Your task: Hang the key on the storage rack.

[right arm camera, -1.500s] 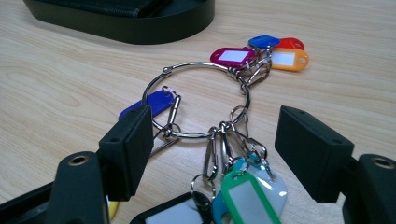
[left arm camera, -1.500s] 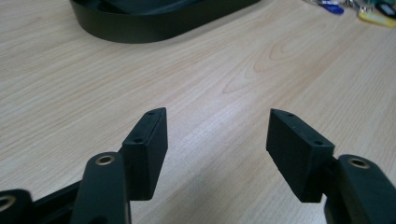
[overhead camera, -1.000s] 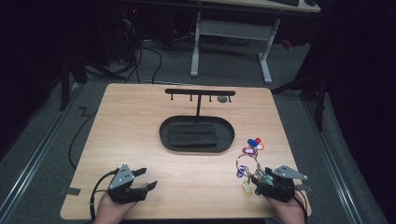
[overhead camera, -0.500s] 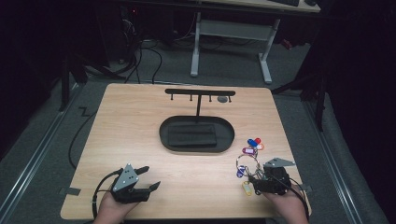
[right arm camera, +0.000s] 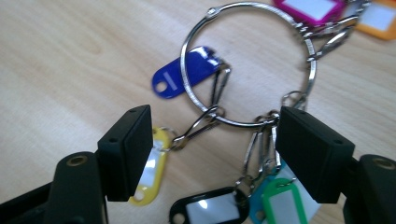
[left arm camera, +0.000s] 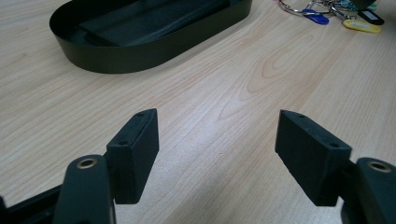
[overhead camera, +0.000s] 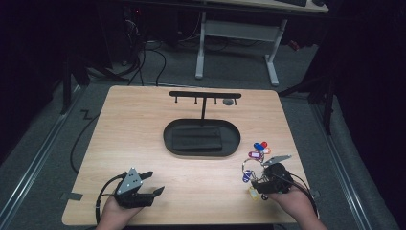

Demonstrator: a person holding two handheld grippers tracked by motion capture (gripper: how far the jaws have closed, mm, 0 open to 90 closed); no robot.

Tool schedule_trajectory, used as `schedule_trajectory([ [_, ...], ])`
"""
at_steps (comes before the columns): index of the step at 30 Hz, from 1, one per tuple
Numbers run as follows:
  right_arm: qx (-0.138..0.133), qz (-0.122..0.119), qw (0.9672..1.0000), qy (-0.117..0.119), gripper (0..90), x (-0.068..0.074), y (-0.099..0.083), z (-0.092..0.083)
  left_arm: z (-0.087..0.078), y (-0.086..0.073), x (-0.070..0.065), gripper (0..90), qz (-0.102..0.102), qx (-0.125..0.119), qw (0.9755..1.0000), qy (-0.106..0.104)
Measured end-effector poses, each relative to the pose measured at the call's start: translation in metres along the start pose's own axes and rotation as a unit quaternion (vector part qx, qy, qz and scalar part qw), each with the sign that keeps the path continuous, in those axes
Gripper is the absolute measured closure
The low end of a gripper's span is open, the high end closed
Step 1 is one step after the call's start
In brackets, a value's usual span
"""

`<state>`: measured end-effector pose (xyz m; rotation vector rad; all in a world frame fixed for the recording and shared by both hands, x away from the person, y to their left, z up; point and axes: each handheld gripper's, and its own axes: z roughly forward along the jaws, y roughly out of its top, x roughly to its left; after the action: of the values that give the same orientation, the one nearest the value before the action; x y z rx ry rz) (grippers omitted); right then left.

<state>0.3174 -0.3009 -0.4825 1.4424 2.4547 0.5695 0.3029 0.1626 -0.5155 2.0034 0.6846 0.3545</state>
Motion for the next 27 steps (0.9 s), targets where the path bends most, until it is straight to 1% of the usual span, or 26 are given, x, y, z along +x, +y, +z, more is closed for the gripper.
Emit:
schedule_trajectory([
  [3,0.031,-0.023,0.9993,0.0,28.2,0.005,0.006,-0.001,0.0,-0.001,0.0,31.1,0.002,0.003,1.0,-0.001],
  [6,0.051,-0.041,0.9978,0.0,30.0,0.01,0.013,-0.002,0.0,-0.002,0.0,31.1,0.002,0.007,1.0,-0.002],
  [7,0.06,-0.05,0.9969,0.002,30.3,0.012,0.016,-0.002,0.0,-0.002,0.0,31.1,0.003,0.009,1.0,-0.002],
  [9,0.07,-0.06,0.9957,0.001,31.2,0.015,0.019,-0.001,-0.001,-0.002,0.0,31.1,0.005,0.01,0.9999,-0.003],
  [10,0.074,-0.072,0.9947,-0.002,31.8,0.016,0.021,0.0,-0.001,-0.002,0.0,31.1,0.004,0.011,0.9999,-0.003],
  [12,0.086,-0.085,0.9926,-0.006,32.7,0.02,0.024,0.002,-0.002,-0.003,-0.001,31.1,0.007,0.014,0.9999,-0.002],
  [16,0.101,-0.091,0.9907,-0.001,36.6,0.023,0.031,0.007,-0.006,-0.007,0.0,31.1,0.007,0.018,0.9998,0.001],
  [19,0.106,-0.094,0.9899,0.004,42.5,0.022,0.04,0.011,-0.01,-0.009,0.002,31.2,0.0,0.017,0.9998,0.005],
  [20,0.107,-0.092,0.9899,0.004,44.2,0.021,0.042,0.012,-0.011,-0.01,0.003,31.2,-0.002,0.017,0.9998,0.006],
  [22,0.119,-0.083,0.9893,0.008,48.2,0.022,0.048,0.015,-0.013,-0.011,0.003,31.2,-0.004,0.017,0.9998,0.008],
  [26,0.134,-0.094,0.9864,0.013,54.0,0.021,0.059,0.021,-0.014,-0.012,0.003,31.3,-0.001,0.016,0.9998,0.008],
  [27,0.138,-0.093,0.986,0.013,55.9,0.021,0.061,0.022,-0.014,-0.012,0.002,31.3,-0.001,0.017,0.9998,0.007],
])
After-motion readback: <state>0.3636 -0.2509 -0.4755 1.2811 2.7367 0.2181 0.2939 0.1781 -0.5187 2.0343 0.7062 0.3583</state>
